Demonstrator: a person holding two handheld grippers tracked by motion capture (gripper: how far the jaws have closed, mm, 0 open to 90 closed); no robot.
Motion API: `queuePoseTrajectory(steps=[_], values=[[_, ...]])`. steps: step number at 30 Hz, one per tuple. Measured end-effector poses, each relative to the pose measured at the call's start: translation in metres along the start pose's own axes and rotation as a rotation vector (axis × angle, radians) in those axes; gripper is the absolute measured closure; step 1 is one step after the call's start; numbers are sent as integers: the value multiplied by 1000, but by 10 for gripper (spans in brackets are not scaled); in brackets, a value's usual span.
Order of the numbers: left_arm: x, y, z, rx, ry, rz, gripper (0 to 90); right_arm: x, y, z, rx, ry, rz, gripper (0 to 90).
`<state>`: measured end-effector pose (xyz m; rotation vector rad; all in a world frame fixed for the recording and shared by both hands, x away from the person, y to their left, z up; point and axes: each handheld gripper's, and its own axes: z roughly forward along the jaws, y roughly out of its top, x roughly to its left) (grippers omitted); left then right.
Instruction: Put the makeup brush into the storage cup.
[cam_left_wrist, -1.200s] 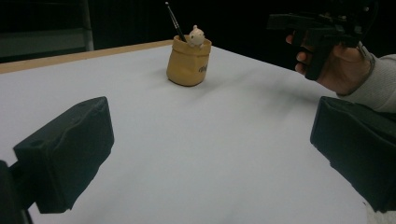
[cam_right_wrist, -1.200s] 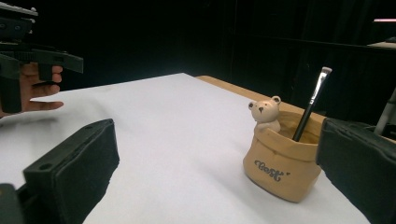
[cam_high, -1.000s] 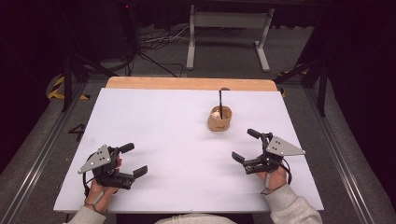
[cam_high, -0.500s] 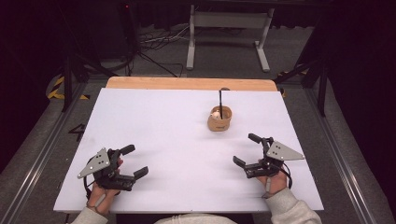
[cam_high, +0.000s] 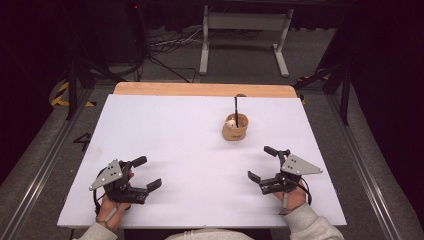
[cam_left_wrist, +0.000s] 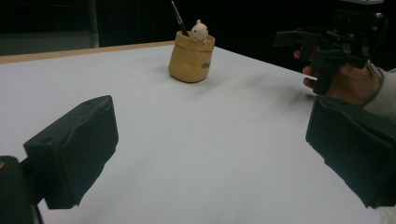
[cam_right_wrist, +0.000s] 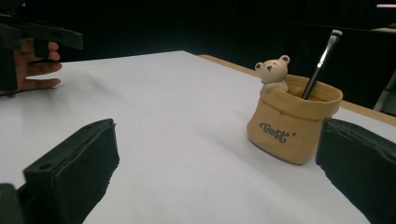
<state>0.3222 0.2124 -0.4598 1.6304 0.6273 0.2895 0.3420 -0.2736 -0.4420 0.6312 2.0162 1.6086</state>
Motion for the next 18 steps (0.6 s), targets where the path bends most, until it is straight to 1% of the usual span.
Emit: queuePoseTrajectory(steps=[4,6,14,18], values=[[0,0,1,6,1,3,34,-1,-2,2,16,-8,15,0],[0,0,1,9,3,4,35,-1,-2,3,24,-7,9,0],[0,1,3,9,12,21,37,-1,-3,3,26,-9,17,0],[-1,2,4,11,9,22,38,-1,-2,3,25,-11,18,0]])
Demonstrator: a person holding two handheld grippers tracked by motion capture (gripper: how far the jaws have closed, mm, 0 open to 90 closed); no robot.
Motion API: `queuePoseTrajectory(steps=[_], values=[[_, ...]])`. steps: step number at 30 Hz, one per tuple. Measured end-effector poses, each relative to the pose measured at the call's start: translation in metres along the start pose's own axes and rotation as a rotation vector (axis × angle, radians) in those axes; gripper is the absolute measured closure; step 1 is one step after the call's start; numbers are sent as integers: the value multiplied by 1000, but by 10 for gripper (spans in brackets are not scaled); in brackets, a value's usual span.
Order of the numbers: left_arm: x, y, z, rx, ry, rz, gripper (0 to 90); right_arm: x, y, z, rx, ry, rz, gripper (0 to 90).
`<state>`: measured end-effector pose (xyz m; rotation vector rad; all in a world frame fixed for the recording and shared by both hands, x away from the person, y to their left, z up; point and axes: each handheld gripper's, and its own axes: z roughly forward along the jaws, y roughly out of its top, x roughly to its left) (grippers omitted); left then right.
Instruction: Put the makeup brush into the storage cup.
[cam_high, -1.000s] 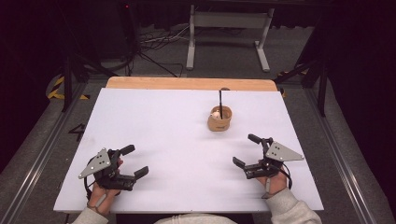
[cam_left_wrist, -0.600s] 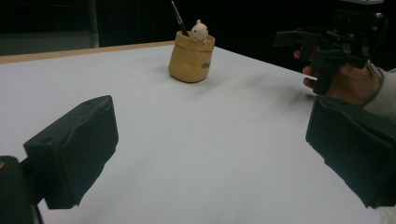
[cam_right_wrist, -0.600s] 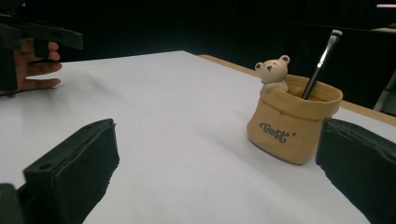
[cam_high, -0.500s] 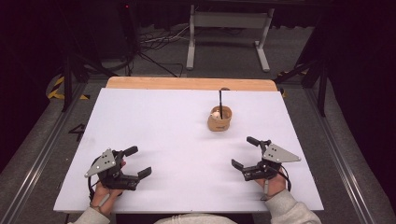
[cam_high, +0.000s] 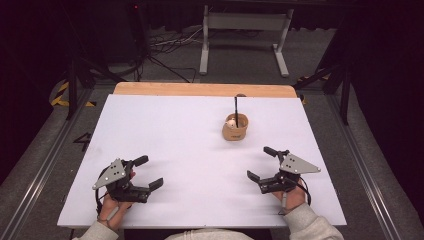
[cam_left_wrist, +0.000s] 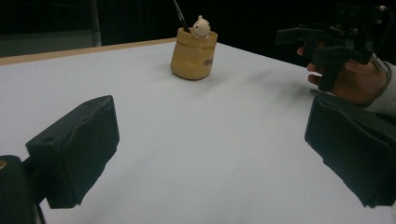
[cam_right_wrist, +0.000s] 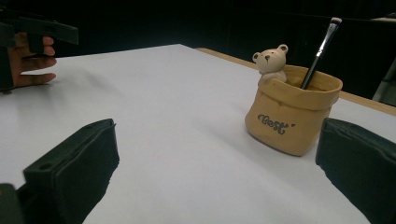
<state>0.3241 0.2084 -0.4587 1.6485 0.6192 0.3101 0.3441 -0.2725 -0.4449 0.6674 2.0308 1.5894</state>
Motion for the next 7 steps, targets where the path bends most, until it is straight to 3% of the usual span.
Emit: queuePoseTrajectory(steps=[4,7], values=[[-1,1,0,-4,1,19,46,-1,0,0,13,-1,4,0],[-1,2,0,-7,-2,10,46,-2,-1,1,17,-4,17,0]])
